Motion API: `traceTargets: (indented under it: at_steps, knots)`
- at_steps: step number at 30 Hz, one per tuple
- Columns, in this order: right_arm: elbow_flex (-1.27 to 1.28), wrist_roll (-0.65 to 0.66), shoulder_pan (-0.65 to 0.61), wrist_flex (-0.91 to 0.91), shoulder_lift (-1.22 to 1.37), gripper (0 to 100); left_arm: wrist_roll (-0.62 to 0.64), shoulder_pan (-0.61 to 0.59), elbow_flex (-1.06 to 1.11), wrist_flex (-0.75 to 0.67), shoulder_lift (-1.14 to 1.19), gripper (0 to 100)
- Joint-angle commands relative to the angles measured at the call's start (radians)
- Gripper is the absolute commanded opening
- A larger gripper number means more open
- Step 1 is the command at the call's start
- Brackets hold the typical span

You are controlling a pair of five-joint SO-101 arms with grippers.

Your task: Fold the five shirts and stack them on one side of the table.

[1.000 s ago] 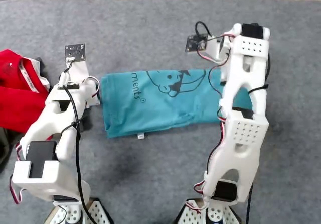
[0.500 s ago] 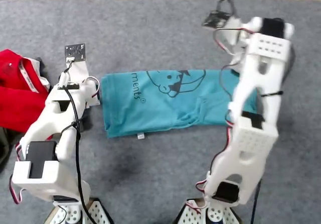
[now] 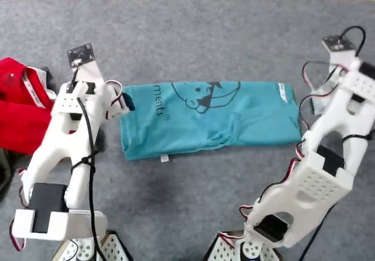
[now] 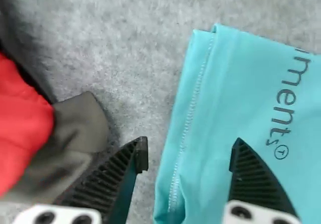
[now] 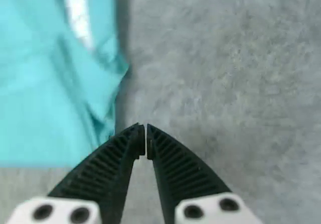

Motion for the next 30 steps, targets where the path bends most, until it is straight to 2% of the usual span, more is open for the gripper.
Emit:
traceTargets:
  at_steps: [1,7,12,19,25,30]
  knots:
    - [0.116,-0.137,-0.002,-0.281,-0.065,1.4,0.012,0.008,-0.024,-0.043,0.058,29]
    - [0.143,-0.269,0.051,-0.468,-0.065,1.4,0.014,0.019,-0.111,-0.048,0.230,29]
    - [0.139,-0.305,0.091,-0.514,-0.065,1.4,0.012,0.021,-0.166,-0.038,0.359,28]
    - [0.145,-0.310,0.095,-0.549,-0.064,1.4,0.003,0.041,-0.234,0.006,0.393,14]
    - [0.147,-0.322,0.095,-0.582,-0.065,1.4,-0.114,0.102,-0.222,-0.048,0.393,4]
    - [0.084,-0.506,0.126,-0.595,-0.064,1.5,-0.123,0.101,-0.232,-0.041,0.391,3]
